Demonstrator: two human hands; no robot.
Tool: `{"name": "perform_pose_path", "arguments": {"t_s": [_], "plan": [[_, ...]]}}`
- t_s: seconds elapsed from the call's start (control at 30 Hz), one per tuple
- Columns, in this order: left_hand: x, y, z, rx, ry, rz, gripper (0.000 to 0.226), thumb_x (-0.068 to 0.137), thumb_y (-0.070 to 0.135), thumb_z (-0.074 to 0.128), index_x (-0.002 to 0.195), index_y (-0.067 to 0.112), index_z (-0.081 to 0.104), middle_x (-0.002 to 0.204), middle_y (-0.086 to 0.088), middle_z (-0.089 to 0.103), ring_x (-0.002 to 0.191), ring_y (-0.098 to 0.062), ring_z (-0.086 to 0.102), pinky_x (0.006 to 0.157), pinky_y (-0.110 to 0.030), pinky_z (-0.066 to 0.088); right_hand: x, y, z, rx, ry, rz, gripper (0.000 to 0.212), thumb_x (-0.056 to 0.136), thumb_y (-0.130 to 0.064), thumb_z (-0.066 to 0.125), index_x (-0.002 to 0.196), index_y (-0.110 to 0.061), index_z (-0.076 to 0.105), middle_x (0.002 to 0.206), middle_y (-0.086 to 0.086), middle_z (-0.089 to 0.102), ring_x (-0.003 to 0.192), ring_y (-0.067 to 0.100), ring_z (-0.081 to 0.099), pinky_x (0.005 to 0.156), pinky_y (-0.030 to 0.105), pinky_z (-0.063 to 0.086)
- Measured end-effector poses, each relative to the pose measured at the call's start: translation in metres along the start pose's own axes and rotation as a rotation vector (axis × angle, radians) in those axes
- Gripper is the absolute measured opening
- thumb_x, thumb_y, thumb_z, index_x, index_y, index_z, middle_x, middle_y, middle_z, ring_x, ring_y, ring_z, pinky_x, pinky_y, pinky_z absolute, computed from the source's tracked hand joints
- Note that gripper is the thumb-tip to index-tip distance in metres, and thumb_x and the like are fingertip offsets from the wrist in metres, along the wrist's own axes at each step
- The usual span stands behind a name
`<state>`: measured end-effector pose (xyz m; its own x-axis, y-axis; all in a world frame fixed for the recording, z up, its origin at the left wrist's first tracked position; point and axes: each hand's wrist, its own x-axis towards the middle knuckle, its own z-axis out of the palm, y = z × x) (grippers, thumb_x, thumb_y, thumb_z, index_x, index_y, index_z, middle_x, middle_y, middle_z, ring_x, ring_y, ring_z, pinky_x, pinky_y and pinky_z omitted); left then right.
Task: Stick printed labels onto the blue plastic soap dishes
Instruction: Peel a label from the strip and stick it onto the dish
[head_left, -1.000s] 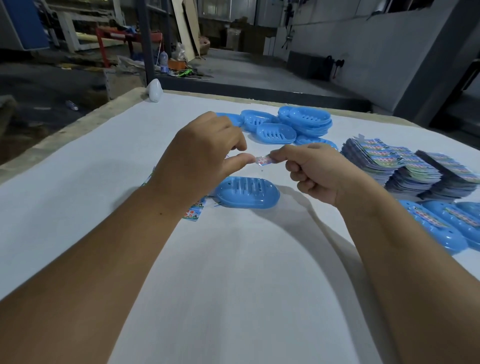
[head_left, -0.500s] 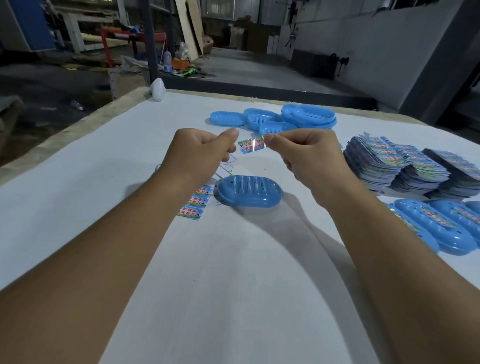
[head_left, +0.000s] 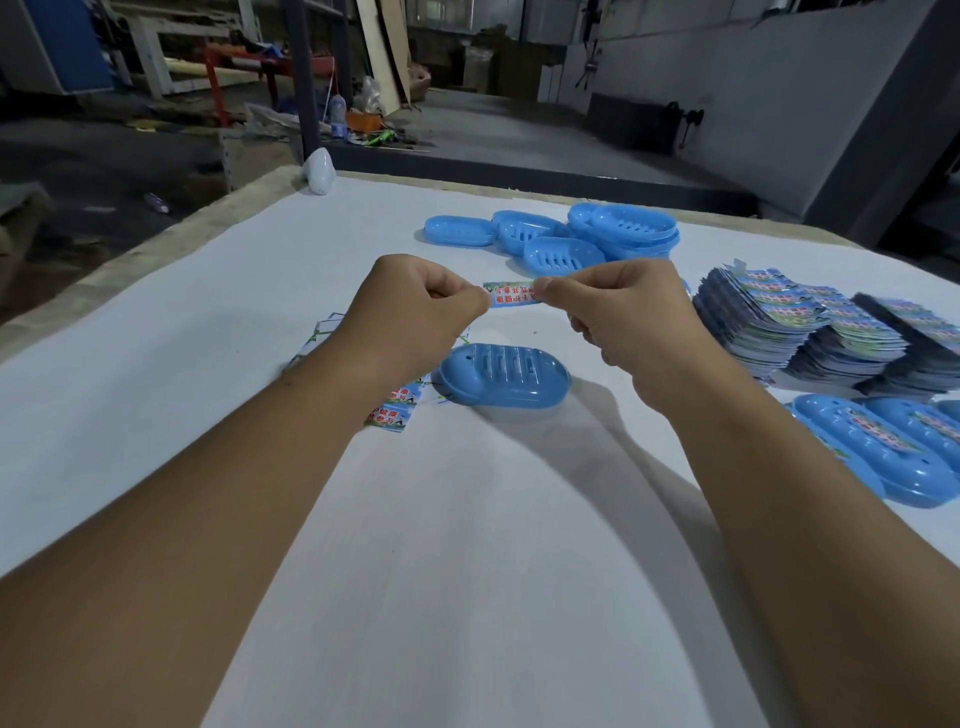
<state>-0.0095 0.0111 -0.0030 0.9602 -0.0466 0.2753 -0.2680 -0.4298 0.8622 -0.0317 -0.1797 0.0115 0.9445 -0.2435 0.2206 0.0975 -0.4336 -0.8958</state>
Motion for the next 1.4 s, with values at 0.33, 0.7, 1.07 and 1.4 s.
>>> {"name": "perform_pose_path", "arguments": {"t_s": [0.33,0.7,1.07,1.4], "plan": [[-0.003,0.0,0.002,0.119,-0.066,-0.033,0.035,0.082,0.03,0.065,0.078,-0.005,0.067,0.059,-0.006,0.048,0.046,-0.01,0.032,0.037,-0.016,0.029,-0.002,0.001,0.003,-0.218,-0.131,0.086,0.024,0.074,-0.041,0.082,0.063,-0.02,0.077,0.051,-0.003,0.052,0.046,0.012,0.035,0.042,0.023,0.029],[0.001,-0.009,0.007,0.224,-0.1,-0.069,0.045,0.079,0.049,0.074,0.074,0.005,0.072,0.054,0.004,0.059,0.046,-0.008,0.05,0.055,-0.025,0.044,-0.004,0.003,0.001,-0.332,-0.191,0.165,0.048,0.068,-0.057,0.083,0.063,-0.015,0.06,0.06,0.006,0.04,0.051,0.018,0.029,0.043,0.024,0.024],[0.0,-0.008,0.012,0.34,-0.112,-0.08,0.04,0.075,0.044,0.075,0.057,0.011,0.064,0.043,0.005,0.051,0.042,-0.011,0.047,0.049,-0.024,0.037,-0.002,0.007,0.006,-0.455,-0.204,0.166,0.047,0.064,-0.058,0.083,0.06,-0.014,0.067,0.042,-0.004,0.038,0.038,0.014,0.029,0.04,0.022,0.026],[0.0,-0.008,0.013,0.358,-0.127,-0.066,0.038,0.074,0.043,0.076,0.053,0.014,0.061,0.047,0.005,0.048,0.048,-0.013,0.044,0.05,-0.025,0.034,-0.001,0.008,0.006,-0.457,-0.195,0.169,0.057,0.062,-0.056,0.085,0.072,-0.001,0.072,0.043,-0.004,0.042,0.04,0.014,0.033,0.043,0.023,0.03]]}}
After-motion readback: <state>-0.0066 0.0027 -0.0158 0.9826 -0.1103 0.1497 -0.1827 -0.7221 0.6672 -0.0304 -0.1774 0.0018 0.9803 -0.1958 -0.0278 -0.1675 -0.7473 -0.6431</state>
